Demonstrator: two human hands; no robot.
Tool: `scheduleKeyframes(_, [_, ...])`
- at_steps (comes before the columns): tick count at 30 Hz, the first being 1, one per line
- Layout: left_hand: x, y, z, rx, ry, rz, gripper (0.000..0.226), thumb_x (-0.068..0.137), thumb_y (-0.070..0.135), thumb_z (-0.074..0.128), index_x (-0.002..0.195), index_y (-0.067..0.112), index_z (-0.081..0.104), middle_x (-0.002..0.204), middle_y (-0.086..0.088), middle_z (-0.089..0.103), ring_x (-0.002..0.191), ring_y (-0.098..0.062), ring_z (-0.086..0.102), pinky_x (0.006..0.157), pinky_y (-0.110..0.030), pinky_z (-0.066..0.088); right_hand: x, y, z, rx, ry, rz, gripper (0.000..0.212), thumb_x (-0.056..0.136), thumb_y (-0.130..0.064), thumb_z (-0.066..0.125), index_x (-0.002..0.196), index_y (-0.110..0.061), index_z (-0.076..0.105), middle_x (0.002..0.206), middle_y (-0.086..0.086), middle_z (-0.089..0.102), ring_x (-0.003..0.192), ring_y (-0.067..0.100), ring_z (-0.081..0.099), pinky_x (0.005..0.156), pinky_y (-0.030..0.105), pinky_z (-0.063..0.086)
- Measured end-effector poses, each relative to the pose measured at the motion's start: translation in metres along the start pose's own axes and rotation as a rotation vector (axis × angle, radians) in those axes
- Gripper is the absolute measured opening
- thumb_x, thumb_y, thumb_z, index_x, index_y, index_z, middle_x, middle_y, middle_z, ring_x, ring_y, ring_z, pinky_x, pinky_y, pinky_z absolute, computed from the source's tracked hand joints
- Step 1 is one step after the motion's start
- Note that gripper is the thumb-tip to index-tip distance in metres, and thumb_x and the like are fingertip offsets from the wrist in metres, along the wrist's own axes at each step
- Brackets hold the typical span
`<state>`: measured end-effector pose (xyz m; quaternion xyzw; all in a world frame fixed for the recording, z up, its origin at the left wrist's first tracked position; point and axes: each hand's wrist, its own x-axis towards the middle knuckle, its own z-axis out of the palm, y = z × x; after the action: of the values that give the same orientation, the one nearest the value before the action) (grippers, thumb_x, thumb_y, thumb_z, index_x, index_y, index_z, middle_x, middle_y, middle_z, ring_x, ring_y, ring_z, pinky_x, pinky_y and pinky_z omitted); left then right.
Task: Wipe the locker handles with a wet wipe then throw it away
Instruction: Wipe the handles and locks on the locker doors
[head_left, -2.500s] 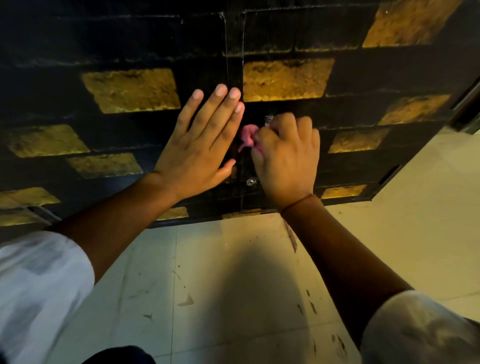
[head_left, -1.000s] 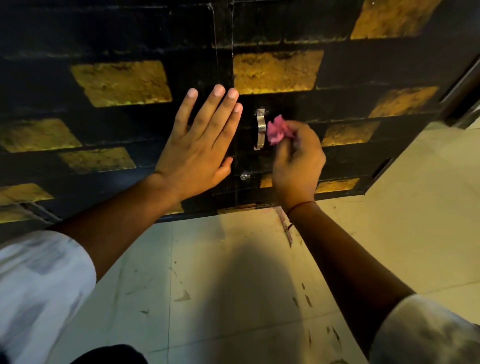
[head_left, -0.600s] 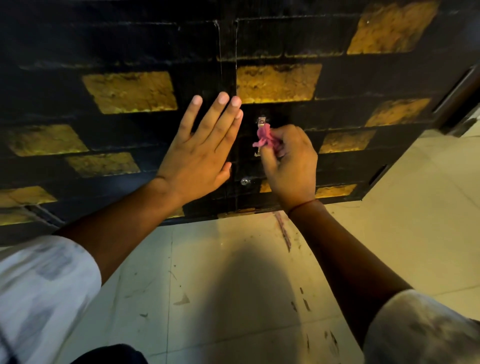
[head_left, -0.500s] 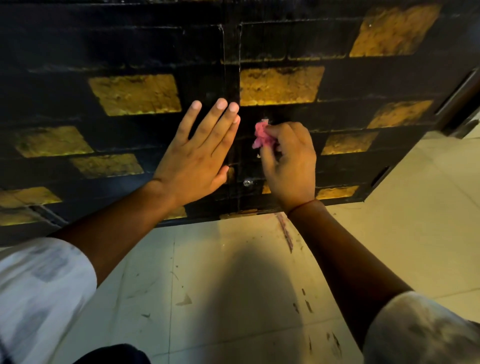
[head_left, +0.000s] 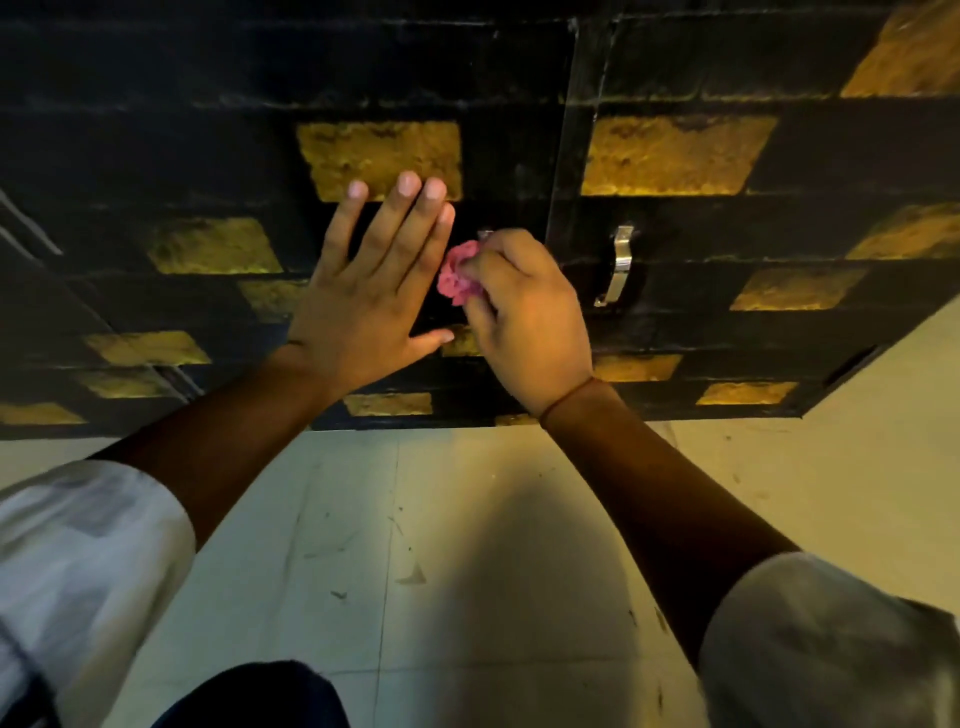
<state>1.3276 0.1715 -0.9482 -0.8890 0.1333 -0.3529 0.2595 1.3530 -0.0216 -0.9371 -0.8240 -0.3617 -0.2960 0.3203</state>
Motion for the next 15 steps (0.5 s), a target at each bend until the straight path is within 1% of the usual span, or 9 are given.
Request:
scheduleKeyframes(2, [-0.001, -0.001, -0.003, 0.021, -0.013, 0.013, 0.12, 0.089, 0.069, 0.059, 0.161, -0.001, -0.006, 0.167, -0.021, -0.002, 0.154, -0.036, 0.003, 0.124, -0.058, 0.005, -0.001, 0.002, 0.004, -0.021, -0.005, 0.006, 0.016, 0.088, -0.01, 0.063, 0.102, -0.007, 0.071, 0.113, 0.01, 0.062, 0.107, 0.024, 0.062, 0.085, 0.037, 0.055])
scheduleKeyframes(6, [-0.004, -0.003, -0.011, 0.077, -0.033, 0.044, 0.114, 0.092, 0.067, 0.054, 0.161, -0.002, -0.004, 0.168, -0.022, -0.001, 0.156, -0.037, 0.003, 0.125, -0.057, 0.004, 0.001, 0.001, -0.003, -0.089, 0.037, -0.028, 0.016, 0.086, -0.016, 0.064, 0.097, -0.007, 0.072, 0.103, 0.009, 0.064, 0.092, 0.025, 0.06, 0.078, 0.039, 0.053])
scheduleKeyframes(8, [-0.005, -0.003, -0.017, 0.091, -0.062, 0.055, 0.109, 0.094, 0.065, 0.051, 0.161, -0.002, -0.002, 0.169, -0.023, -0.001, 0.157, -0.038, 0.003, 0.125, -0.057, 0.005, -0.006, 0.005, -0.002, -0.152, -0.023, -0.048, 0.016, 0.086, -0.021, 0.065, 0.093, -0.009, 0.072, 0.095, 0.008, 0.063, 0.086, 0.026, 0.057, 0.073, 0.04, 0.05])
scheduleKeyframes(10, [-0.009, -0.002, -0.022, 0.07, -0.1, 0.065, 0.104, 0.095, 0.06, 0.052, 0.161, -0.003, 0.001, 0.169, -0.023, 0.0, 0.157, -0.039, 0.005, 0.126, -0.058, 0.008, -0.022, 0.012, 0.002, -0.212, -0.134, -0.026, 0.015, 0.087, -0.023, 0.064, 0.092, -0.011, 0.071, 0.089, 0.006, 0.061, 0.083, 0.026, 0.055, 0.071, 0.042, 0.05])
scheduleKeyframes(12, [-0.011, -0.002, -0.028, -0.02, -0.105, 0.072, 0.097, 0.095, 0.051, 0.056, 0.161, -0.002, 0.01, 0.168, -0.024, 0.01, 0.156, -0.039, 0.011, 0.126, -0.057, 0.014, -0.039, 0.019, 0.0, -0.219, -0.201, 0.084, 0.015, 0.088, -0.022, 0.064, 0.093, -0.011, 0.072, 0.09, 0.007, 0.063, 0.085, 0.026, 0.057, 0.072, 0.044, 0.053])
scheduleKeyframes(13, [-0.011, 0.0, -0.031, -0.085, -0.087, 0.082, 0.09, 0.095, 0.045, 0.057, 0.16, -0.002, 0.017, 0.167, -0.024, 0.018, 0.155, -0.039, 0.018, 0.125, -0.055, 0.019, -0.045, 0.022, -0.003, -0.198, -0.207, 0.153, 0.015, 0.089, -0.021, 0.064, 0.095, -0.011, 0.073, 0.092, 0.007, 0.064, 0.088, 0.026, 0.058, 0.074, 0.043, 0.054])
scheduleKeyframes(14, [-0.011, 0.002, -0.034, -0.158, -0.065, 0.098, 0.082, 0.095, 0.039, 0.057, 0.158, -0.002, 0.024, 0.163, -0.023, 0.029, 0.151, -0.039, 0.028, 0.123, -0.053, 0.026, -0.047, 0.023, -0.008, -0.167, -0.201, 0.207, 0.016, 0.09, -0.022, 0.065, 0.098, -0.011, 0.073, 0.094, 0.007, 0.065, 0.09, 0.025, 0.059, 0.076, 0.041, 0.055])
scheduleKeyframes(15, [-0.01, 0.005, -0.036, -0.246, -0.052, 0.106, 0.073, 0.096, 0.034, 0.055, 0.156, -0.001, 0.032, 0.157, -0.022, 0.04, 0.144, -0.037, 0.038, 0.117, -0.051, 0.035, -0.048, 0.023, -0.013, -0.122, -0.187, 0.243, 0.016, 0.09, -0.022, 0.066, 0.099, -0.012, 0.074, 0.095, 0.007, 0.065, 0.091, 0.023, 0.059, 0.076, 0.038, 0.054])
